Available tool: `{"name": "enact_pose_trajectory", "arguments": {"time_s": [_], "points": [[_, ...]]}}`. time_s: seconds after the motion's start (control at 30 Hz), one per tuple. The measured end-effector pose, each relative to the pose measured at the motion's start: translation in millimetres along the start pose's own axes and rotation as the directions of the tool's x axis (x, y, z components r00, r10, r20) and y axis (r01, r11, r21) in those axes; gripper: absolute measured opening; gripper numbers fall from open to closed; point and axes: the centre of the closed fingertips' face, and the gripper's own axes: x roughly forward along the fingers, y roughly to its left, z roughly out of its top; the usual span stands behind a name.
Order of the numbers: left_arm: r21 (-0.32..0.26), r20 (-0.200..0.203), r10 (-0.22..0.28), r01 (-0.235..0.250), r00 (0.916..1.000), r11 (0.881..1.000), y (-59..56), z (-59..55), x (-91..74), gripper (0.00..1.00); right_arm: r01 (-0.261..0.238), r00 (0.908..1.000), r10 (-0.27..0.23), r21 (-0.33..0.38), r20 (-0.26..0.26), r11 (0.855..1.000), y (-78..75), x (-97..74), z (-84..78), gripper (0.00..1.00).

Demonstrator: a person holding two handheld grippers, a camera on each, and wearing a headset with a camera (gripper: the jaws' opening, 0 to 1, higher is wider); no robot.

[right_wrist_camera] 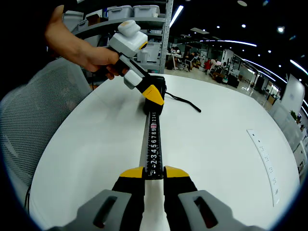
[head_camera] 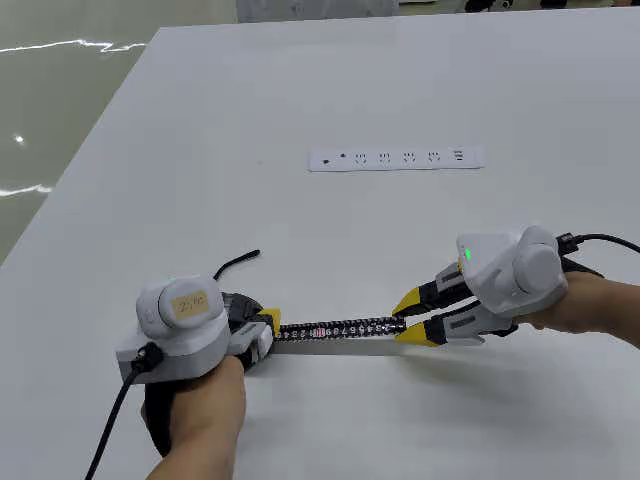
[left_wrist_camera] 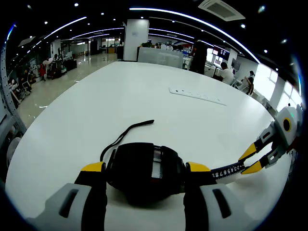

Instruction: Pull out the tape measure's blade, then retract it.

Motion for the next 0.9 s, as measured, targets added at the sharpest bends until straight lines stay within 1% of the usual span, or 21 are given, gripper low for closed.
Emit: {"name": "enact_pose_trajectory", "arguments": {"time_s": [0.1,0.23,0.3,0.33,0.47,0.57,0.7,0.73,0.87,0.9], "points": [[-0.003,0.0,0.0,0.0,1.0,1.0,0.7,0.1,0.6,0.6,0.001,1.0,-0.001,-0.002,0.0,1.0,-0.4,1.0,0.5,0.13],[-0.009,0.0,-0.001,0.001,1.0,1.0,-1.8,0.5,-3.4,0.6,0.002,1.0,-0.002,-0.003,0.0,1.0,-1.8,1.9,0.5,0.13],[-0.01,0.0,-0.001,0.001,1.0,1.0,0.1,0.6,-0.7,0.6,0.003,1.0,-0.003,-0.003,0.001,1.0,-1.4,2.0,1.4,0.13],[-0.011,0.0,-0.001,0.001,1.0,1.0,-1.1,0.8,-3.3,0.6,0.004,1.0,-0.004,-0.004,0.001,1.0,-1.5,2.2,1.4,0.13],[-0.015,0.0,-0.002,0.002,1.0,1.0,-1.5,1.7,-5.2,0.6,0.003,1.0,-0.003,-0.001,0.003,1.0,-1.7,3.5,-0.3,0.13],[-0.016,-0.001,-0.003,0.003,1.0,1.0,1.5,1.1,0.2,0.6,0.005,1.0,-0.005,-0.009,0.008,1.0,-1.9,3.2,1.1,0.13],[-0.017,0.0,-0.003,0.003,1.0,1.0,2.7,0.6,4.2,0.6,0.007,0.9999,-0.006,-0.009,0.014,1.0,-2.6,2.1,3.3,0.13],[-0.017,0.0,-0.003,0.003,1.0,1.0,0.1,1.3,-1.2,0.6,0.004,0.9999,-0.004,-0.01,0.01,1.0,-2.2,2.7,2.9,0.13],[-0.02,0.0,-0.006,0.006,1.0,1.0,-0.1,1.5,-2.1,0.6,0.002,1.0,-0.002,-0.007,0.009,1.0,-0.3,3.4,4.4,0.13],[-0.02,0.0,-0.007,0.007,1.0,1.0,-0.6,1.5,-2.6,0.6,0.001,1.0,-0.001,-0.007,0.007,1.0,-1.2,4.8,2.3,0.13]]}}
